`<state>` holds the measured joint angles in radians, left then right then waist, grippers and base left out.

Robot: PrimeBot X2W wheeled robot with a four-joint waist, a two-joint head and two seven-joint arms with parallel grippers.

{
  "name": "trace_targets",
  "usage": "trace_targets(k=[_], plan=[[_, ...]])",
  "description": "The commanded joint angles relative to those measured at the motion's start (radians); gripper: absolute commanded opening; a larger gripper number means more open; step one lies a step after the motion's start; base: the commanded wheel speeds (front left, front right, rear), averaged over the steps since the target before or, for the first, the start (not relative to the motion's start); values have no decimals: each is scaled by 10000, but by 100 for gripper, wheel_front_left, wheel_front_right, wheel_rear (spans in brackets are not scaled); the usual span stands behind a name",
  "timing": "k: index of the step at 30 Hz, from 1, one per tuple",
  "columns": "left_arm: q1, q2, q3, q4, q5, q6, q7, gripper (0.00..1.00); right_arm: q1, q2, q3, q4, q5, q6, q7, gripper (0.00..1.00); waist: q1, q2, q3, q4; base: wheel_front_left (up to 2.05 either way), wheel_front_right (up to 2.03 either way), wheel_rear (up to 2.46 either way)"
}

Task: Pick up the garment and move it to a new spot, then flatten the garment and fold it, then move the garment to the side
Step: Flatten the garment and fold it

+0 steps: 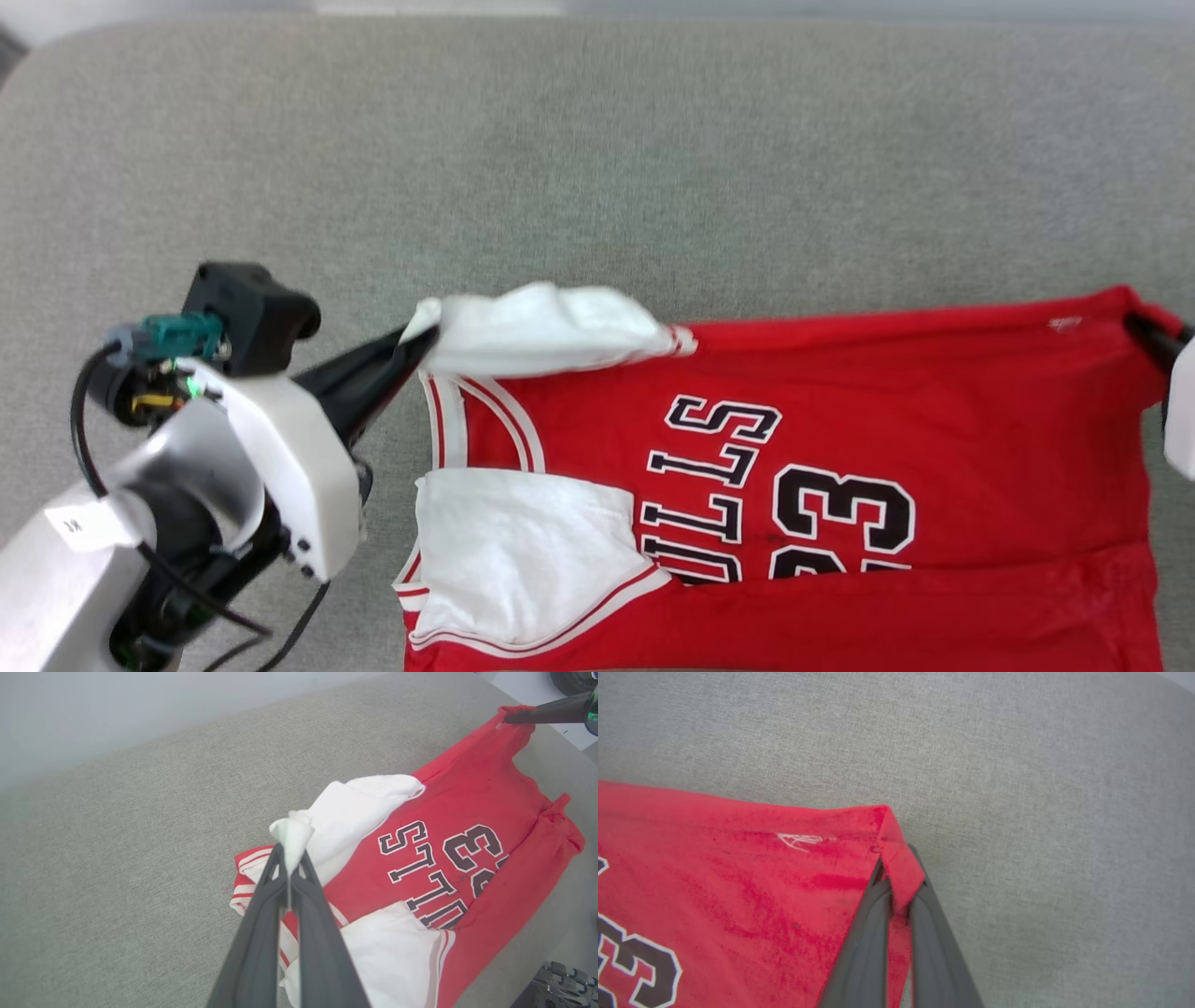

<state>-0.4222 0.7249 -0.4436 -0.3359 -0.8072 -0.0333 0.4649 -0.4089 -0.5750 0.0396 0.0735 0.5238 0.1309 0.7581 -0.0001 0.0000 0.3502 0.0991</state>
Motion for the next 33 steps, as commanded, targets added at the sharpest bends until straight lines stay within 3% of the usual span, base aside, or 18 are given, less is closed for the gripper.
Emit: trace_targets(k=[1,15,23,33], plan=[[366,124,65,-90,-67,112,-47,0,354,118,-103,-178,86,-4,-101,0,1,0,-490,-123,0,0,0],[3567,446,-12,-539,-882,1041,-321,0,3546,328,-724,-1451,572,-4,-322,0,1,0,-1157,-177,0,0,0],[4117,65,-553,437,-897,945,-446,0,4256,-255,238,-1370,488,-4,-580,0,1,0,-1153,-165,0,0,0],[3713,-496,-1244,1743,-503,633,-482,0,4141,-842,1461,-360,339,-4,-1218,0,1,0,-1135,-127,0,0,0]])
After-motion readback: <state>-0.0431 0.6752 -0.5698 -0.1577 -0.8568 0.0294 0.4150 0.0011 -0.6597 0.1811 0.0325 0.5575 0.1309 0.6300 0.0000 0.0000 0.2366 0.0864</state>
